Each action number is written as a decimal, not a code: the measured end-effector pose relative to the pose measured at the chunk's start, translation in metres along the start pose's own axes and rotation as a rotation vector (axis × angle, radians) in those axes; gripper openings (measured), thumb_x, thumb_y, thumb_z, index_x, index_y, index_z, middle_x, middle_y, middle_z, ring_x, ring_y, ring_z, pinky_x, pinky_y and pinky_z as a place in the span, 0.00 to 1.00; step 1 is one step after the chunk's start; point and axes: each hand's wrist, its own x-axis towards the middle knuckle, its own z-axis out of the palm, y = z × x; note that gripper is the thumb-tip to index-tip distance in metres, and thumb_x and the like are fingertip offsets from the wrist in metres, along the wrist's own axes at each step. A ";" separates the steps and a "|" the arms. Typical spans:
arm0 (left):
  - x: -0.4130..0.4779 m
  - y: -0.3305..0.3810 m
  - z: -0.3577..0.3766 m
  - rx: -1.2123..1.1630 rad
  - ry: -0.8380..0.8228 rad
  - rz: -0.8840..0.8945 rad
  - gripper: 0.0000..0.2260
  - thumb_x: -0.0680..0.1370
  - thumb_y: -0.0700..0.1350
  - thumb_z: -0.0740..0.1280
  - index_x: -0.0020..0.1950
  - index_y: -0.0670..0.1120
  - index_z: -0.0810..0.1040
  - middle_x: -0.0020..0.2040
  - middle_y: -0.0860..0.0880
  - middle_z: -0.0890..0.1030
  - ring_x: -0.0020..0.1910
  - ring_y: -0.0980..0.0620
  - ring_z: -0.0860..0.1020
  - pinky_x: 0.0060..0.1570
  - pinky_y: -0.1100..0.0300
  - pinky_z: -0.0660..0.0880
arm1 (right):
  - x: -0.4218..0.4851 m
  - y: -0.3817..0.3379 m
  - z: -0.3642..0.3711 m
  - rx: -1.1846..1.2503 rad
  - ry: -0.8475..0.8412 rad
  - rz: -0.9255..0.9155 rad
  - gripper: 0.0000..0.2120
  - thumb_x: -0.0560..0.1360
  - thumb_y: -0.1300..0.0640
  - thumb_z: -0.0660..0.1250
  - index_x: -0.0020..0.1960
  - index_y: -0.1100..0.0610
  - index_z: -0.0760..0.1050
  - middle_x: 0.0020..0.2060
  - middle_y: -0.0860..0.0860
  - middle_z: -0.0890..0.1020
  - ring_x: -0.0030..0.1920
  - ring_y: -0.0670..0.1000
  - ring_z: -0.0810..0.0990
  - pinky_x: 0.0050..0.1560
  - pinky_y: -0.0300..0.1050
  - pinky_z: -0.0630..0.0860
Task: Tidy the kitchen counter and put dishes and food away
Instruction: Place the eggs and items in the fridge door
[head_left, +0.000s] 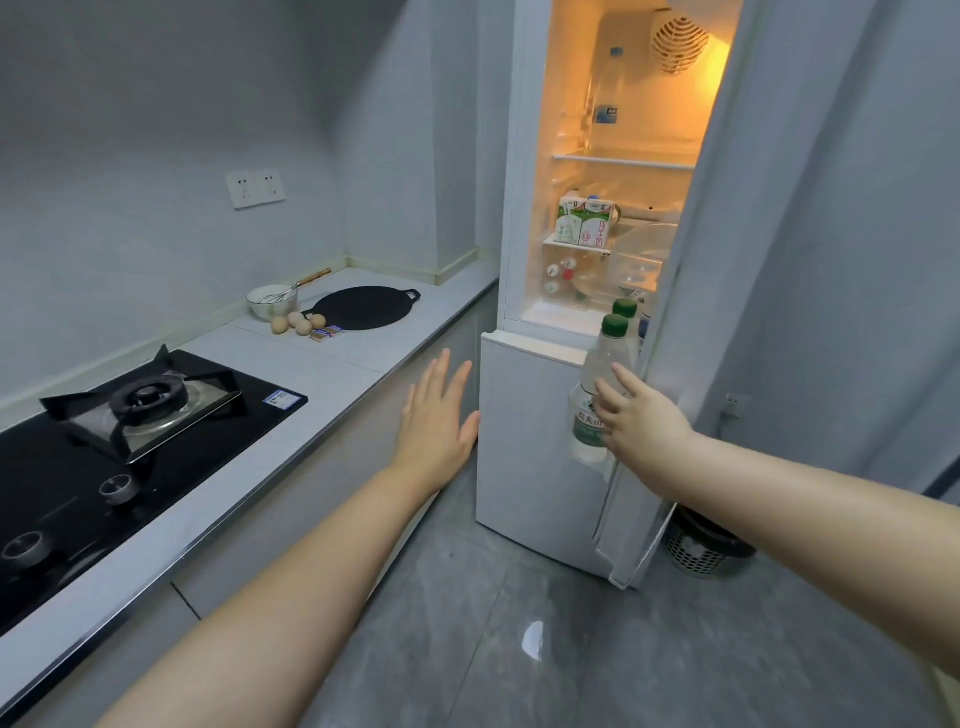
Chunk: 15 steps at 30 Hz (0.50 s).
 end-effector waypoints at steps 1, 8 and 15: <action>0.000 0.000 0.001 0.003 -0.005 -0.006 0.27 0.81 0.49 0.58 0.78 0.48 0.53 0.79 0.48 0.46 0.77 0.50 0.45 0.75 0.49 0.48 | 0.002 0.000 0.002 -0.017 0.037 -0.004 0.27 0.79 0.50 0.59 0.76 0.54 0.57 0.76 0.58 0.53 0.76 0.62 0.44 0.71 0.65 0.38; -0.002 -0.010 0.012 -0.014 -0.089 -0.116 0.29 0.79 0.46 0.60 0.78 0.48 0.51 0.79 0.48 0.45 0.77 0.50 0.45 0.75 0.50 0.47 | 0.029 0.005 0.003 -0.093 0.469 -0.026 0.16 0.74 0.59 0.65 0.62 0.57 0.77 0.68 0.62 0.70 0.73 0.64 0.58 0.68 0.66 0.36; 0.024 -0.032 0.014 -0.105 -0.188 -0.194 0.30 0.78 0.43 0.61 0.78 0.48 0.52 0.78 0.48 0.49 0.77 0.49 0.48 0.75 0.52 0.50 | 0.065 0.043 -0.016 0.035 1.009 0.067 0.12 0.66 0.54 0.68 0.44 0.62 0.79 0.52 0.62 0.80 0.63 0.62 0.74 0.70 0.62 0.53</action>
